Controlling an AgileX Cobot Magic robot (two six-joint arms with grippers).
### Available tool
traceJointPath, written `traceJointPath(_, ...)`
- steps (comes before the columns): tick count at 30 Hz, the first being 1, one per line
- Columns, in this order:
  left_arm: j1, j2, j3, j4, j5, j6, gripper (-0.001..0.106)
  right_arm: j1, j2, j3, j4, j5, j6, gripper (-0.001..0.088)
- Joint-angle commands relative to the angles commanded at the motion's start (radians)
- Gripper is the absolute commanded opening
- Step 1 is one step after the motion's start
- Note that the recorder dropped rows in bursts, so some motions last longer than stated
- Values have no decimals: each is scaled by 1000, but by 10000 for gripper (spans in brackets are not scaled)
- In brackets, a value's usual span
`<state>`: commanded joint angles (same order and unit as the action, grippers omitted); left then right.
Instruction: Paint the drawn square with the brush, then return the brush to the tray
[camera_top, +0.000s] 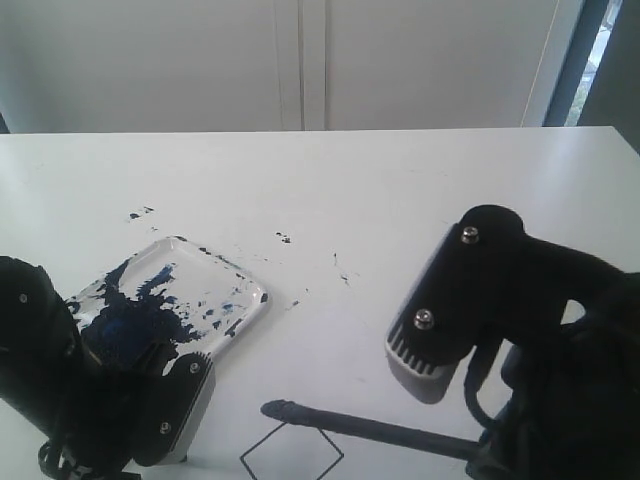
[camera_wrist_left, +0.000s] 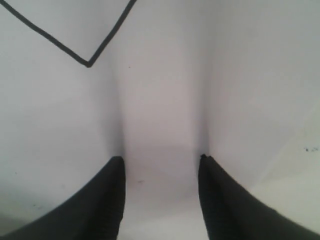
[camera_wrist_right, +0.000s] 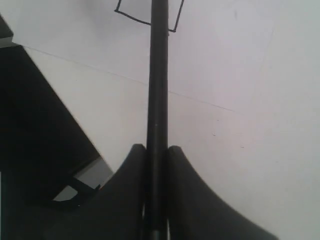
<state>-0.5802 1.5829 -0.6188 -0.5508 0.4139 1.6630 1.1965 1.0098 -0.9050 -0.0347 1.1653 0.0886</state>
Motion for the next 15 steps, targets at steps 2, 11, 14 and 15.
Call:
traceJointPath(2,0,0,0,0,4,0,505,0,2,0,16,-7,0,0)
traceJointPath(11,0,0,0,0,8,10,505,1,39,57,50,-52,0,0)
traceJointPath(14,0,0,0,0,8,10,505,1,39,70,60,-56,0,0)
traceJointPath(15,0,0,0,0,8,10,505,1,39,70,62,-58,-3,0)
